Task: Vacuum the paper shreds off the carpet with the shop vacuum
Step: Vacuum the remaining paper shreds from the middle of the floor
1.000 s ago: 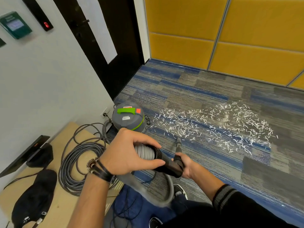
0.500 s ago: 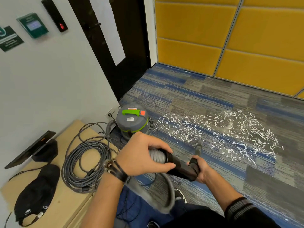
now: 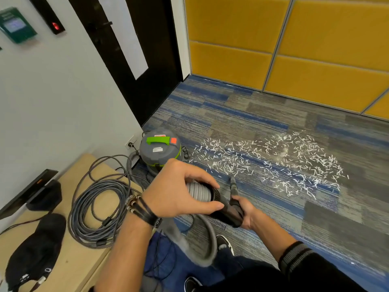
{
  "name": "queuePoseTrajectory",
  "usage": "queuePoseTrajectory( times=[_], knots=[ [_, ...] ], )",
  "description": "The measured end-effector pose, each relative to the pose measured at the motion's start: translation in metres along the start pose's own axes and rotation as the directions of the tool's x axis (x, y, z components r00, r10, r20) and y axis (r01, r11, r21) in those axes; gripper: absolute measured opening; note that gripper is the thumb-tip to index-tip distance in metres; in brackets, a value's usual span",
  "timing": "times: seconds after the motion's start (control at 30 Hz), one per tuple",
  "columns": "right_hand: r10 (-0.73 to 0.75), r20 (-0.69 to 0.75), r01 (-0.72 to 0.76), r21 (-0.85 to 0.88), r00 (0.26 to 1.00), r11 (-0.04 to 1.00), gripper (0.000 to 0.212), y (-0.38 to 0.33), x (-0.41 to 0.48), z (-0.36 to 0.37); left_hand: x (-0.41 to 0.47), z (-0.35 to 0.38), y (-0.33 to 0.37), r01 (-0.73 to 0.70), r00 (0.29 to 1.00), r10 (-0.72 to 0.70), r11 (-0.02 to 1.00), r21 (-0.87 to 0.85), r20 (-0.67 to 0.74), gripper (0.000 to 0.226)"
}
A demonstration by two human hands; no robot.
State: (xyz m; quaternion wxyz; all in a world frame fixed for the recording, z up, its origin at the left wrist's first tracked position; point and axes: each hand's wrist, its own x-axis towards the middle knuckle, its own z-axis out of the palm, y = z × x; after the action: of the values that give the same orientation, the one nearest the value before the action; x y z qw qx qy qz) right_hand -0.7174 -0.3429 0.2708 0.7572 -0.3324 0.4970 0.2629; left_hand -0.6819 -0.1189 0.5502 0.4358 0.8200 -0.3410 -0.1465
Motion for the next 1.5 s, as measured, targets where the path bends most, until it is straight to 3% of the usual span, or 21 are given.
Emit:
queuePoseTrajectory(
  times=[0.23, 0.53, 0.67, 0.83, 0.97, 1.1, 1.2, 1.33, 1.5],
  knots=[
    [0.028, -0.020, -0.026, 0.112, 0.999, 0.993, 0.029, 0.002, -0.014, -0.028, -0.012, 0.014, -0.013, 0.063, 0.998, -0.063, 0.996, -0.064, 0.002, 0.027],
    [0.053, 0.033, -0.053, 0.020, 0.998, 0.998, 0.033, 0.010, -0.002, 0.015, -0.027, -0.008, -0.009, 0.056, 0.997, -0.057, 0.998, -0.016, -0.045, 0.028],
    [0.043, 0.013, -0.044, 0.110, 0.999, 0.993, 0.031, 0.014, -0.008, -0.009, -0.026, 0.002, -0.014, 0.067, 0.998, -0.067, 0.996, -0.063, -0.004, 0.029],
    [-0.008, -0.050, 0.009, 0.036, 0.999, 0.999, 0.037, 0.001, -0.017, -0.047, -0.017, 0.017, -0.018, 0.048, 0.999, -0.050, 0.994, -0.100, -0.021, 0.026],
    [-0.067, -0.071, 0.068, 0.020, 0.995, 0.997, 0.030, -0.012, -0.026, -0.067, 0.000, 0.029, -0.010, 0.005, 1.000, -0.008, 0.996, -0.085, -0.026, 0.025],
    [-0.091, -0.140, 0.099, 0.051, 0.986, 0.994, 0.023, -0.026, -0.025, -0.084, 0.012, 0.046, -0.019, 0.055, 0.999, -0.054, 0.997, -0.045, 0.006, 0.025],
    [-0.066, -0.175, 0.068, 0.003, 0.982, 0.998, 0.031, -0.033, -0.021, -0.078, 0.019, 0.057, -0.024, 0.072, 0.997, -0.071, 0.997, -0.015, 0.030, 0.024],
    [-0.056, -0.148, 0.060, 0.024, 0.987, 0.998, 0.028, -0.031, -0.015, -0.055, 0.021, 0.048, -0.027, 0.046, 0.999, -0.047, 0.998, 0.039, 0.023, 0.023],
    [-0.042, -0.084, 0.047, 0.055, 0.996, 0.997, 0.026, -0.033, -0.017, -0.037, 0.023, 0.034, -0.031, 0.017, 1.000, -0.018, 0.999, -0.039, -0.013, 0.026]
  ],
)
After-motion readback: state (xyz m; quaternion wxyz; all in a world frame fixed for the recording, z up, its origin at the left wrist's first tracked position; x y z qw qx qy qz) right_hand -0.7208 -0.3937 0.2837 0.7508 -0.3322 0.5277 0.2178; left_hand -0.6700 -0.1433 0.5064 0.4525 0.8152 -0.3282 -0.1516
